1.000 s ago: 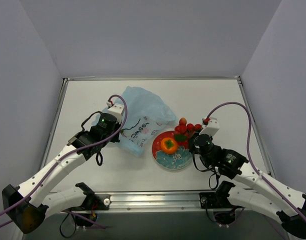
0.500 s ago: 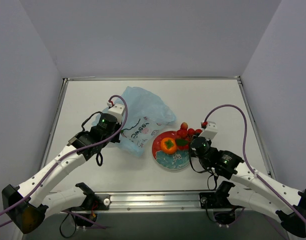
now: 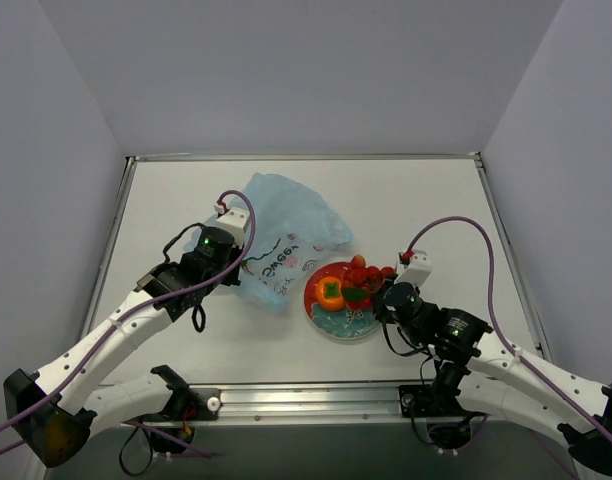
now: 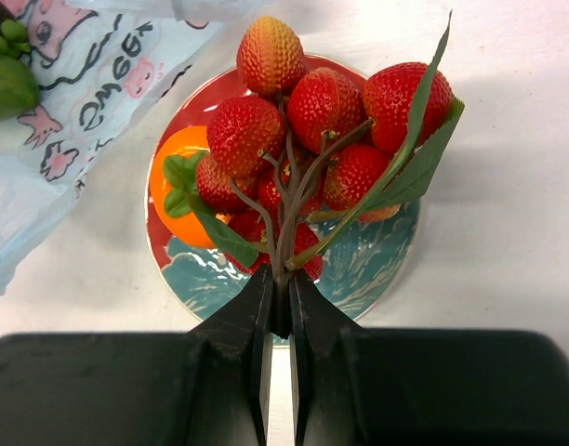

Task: Take the fake fruits out of the plastic bag

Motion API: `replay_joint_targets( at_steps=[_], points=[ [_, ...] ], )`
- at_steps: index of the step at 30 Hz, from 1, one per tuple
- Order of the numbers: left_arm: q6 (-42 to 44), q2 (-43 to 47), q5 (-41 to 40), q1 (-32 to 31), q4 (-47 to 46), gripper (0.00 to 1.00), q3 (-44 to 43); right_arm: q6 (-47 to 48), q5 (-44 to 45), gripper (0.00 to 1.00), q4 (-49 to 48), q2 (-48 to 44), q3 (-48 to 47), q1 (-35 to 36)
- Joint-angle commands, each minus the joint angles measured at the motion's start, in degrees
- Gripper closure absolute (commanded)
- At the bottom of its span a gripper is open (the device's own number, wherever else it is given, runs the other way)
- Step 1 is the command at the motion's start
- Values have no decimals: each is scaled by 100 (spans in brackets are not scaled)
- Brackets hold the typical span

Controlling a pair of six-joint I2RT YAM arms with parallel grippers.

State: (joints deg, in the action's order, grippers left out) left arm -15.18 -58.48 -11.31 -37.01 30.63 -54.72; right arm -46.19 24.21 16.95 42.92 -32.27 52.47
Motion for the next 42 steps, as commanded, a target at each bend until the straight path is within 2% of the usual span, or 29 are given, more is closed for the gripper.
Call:
replay_joint_targets(
  at_steps=[1,8,10,15,17,25,29,34,40,42],
  points=[
    [-29,65,32,-25,-13,97,-136,-65,93,100,-166,-143,-7,141],
    [-20,82,33,-34,-5,97,-136,-56,49,99,-166,94,28,246],
    [-20,91,41,-43,-5,97,-127,-117,32,93,-157,155,72,281],
    [-11,82,32,-69,4,93,-127,-302,102,66,-157,121,221,422],
    [-11,73,24,-78,13,92,-127,-346,93,61,-157,42,256,440],
    [-11,56,-3,-104,30,89,-144,-302,146,56,211,-257,-94,501],
    [-11,56,-11,-104,30,88,-136,-241,93,49,414,-476,-411,510],
    [-3,73,-47,-104,39,87,-136,-57,-39,47,441,-609,-823,519],
    [-3,170,-55,-104,4,87,-127,549,-293,47,-181,-74,-1290,528],
    [-3,301,-47,-104,-92,95,-83,690,-390,47,-428,409,-1431,519]
  ],
)
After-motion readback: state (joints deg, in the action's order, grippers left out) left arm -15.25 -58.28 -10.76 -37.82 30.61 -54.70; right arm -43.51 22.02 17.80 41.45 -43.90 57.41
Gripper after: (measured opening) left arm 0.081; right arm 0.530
